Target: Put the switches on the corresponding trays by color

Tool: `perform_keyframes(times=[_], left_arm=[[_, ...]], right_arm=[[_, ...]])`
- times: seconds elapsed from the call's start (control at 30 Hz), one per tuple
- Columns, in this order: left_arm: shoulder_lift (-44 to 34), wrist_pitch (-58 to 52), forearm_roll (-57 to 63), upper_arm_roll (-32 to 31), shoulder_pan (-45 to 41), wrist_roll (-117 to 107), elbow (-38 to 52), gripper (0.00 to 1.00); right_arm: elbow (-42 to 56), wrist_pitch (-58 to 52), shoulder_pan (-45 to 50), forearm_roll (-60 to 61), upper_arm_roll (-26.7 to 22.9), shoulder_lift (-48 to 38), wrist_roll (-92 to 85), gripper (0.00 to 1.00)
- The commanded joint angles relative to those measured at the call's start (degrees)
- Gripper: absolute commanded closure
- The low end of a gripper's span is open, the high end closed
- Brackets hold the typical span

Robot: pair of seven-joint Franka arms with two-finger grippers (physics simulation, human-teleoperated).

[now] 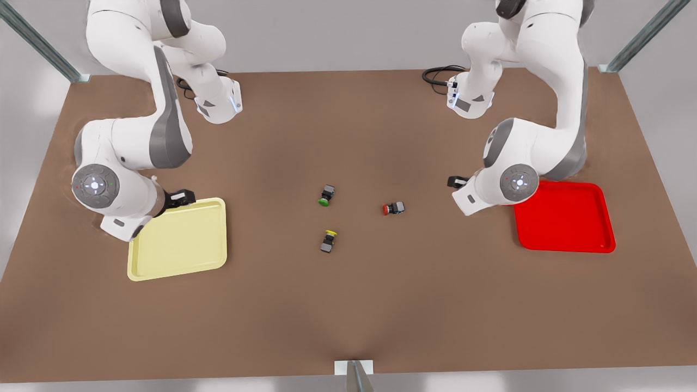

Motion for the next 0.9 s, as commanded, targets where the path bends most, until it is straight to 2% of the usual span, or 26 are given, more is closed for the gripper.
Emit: perform_keyframes(times=[0.0, 0.1, 0.13, 0.2, 0.37, 0.57, 0.87], left_arm=[[1.59, 17.84, -0.96, 0.03, -8.13, -51.13, -5.46, 0.0], [2.12, 39.8, -1.22, 0.55, -14.12, -120.18, -16.71, 0.0], [2.12, 42.9, -1.04, 0.64, -14.91, -140.65, -17.34, 0.0], [2.64, 52.3, -1.04, 3.01, -15.17, -161.4, -18.13, 0.0], [2.64, 66.72, -1.04, 3.98, -16.23, -165.45, -24.72, 0.0], [4.75, 67.25, -1.13, 3.98, -15.97, -172.92, -24.98, 0.0], [5.37, 67.25, -1.05, 4.16, -18.16, -173.8, -29.64, 0.0]], right_arm=[[-0.03, 5.12, 5.5, 4.2, -0.01, 3.94, 24.43, 0.0], [-0.12, 15.39, 13.67, 4.2, -0.01, 10.87, 52.35, 0.0], [-0.12, 19.71, 15.0, 4.28, -0.01, 13.25, 59.05, 0.0], [-0.03, 25.51, 16.31, 4.37, -0.01, 16.24, 66.97, 0.0], [0.06, 35.79, 19.57, 4.2, -0.01, 21.69, 82.44, 0.0], [1.55, 45.03, 20.45, 7.27, -0.01, 26.96, 92.46, 0.0], [3.13, 49.07, 23.26, 8.5, 0.78, 30.83, 90.7, 0.0]])
